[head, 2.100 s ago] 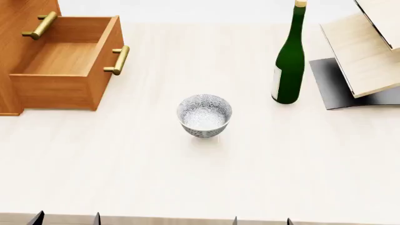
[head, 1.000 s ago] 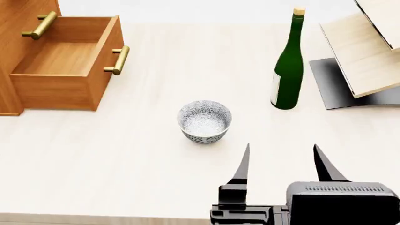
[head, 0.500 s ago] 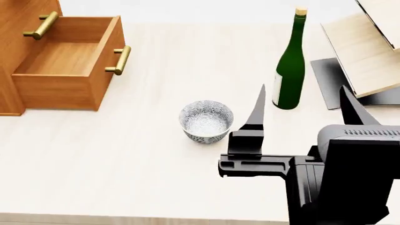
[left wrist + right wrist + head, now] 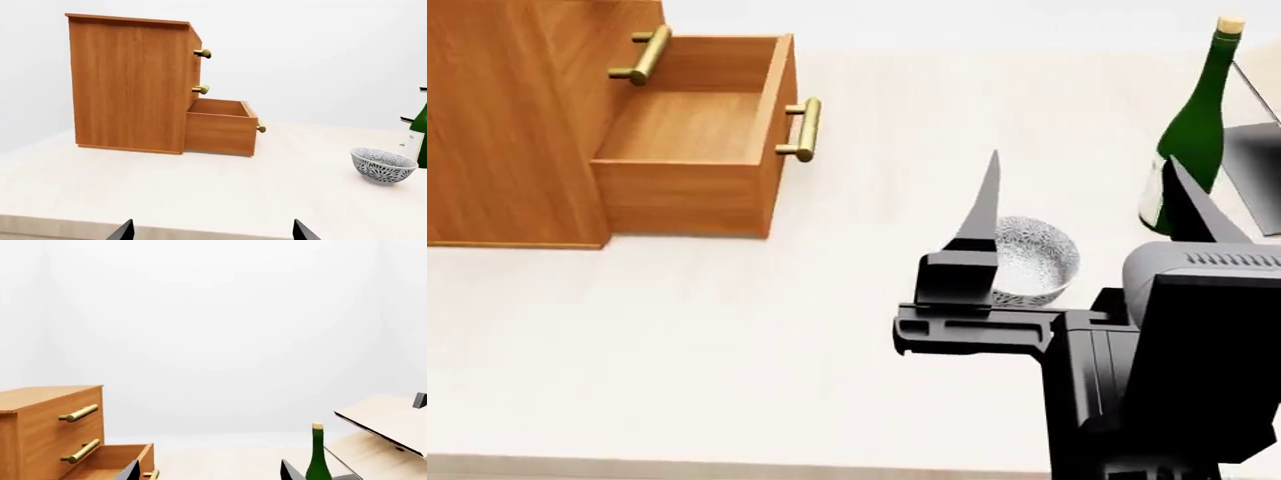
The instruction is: Put the bowl in the bottom drawer of the cabinet and close it.
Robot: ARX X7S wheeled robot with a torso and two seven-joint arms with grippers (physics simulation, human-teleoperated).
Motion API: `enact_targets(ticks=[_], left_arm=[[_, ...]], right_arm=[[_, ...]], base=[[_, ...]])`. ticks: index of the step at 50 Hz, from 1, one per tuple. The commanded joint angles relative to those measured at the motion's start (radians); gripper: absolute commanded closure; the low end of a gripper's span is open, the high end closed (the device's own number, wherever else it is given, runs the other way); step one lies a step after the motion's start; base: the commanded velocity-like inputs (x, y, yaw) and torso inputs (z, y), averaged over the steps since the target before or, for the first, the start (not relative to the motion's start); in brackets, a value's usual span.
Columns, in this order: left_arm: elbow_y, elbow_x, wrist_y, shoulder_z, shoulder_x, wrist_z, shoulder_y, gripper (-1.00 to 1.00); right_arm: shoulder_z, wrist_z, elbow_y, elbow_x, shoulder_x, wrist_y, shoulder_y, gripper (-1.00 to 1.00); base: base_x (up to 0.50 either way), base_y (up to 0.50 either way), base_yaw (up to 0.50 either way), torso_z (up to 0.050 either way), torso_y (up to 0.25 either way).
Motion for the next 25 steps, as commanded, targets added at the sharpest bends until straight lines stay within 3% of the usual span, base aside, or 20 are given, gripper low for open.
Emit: enact_targets(ticks=[1,25], left_arm=[[0.005,-0.001,0.0,0.008,-0.01,-0.012,0.002,-1.0],[0.0,-0.019,0.009,0.022,-0.028,-0.026,-0.002,-1.0]], right_arm=[[0.004,0.009,0.011,0.012,0.005,-0.015,-0.002,-1.0],[-0.002,0.024,0.037,0.031,0.013,-0.053,-0.029,-1.0]], base=[[0.0,0.5,0.0,0.0,0.0],[0.0,0.5,0.0,0.0,0.0]])
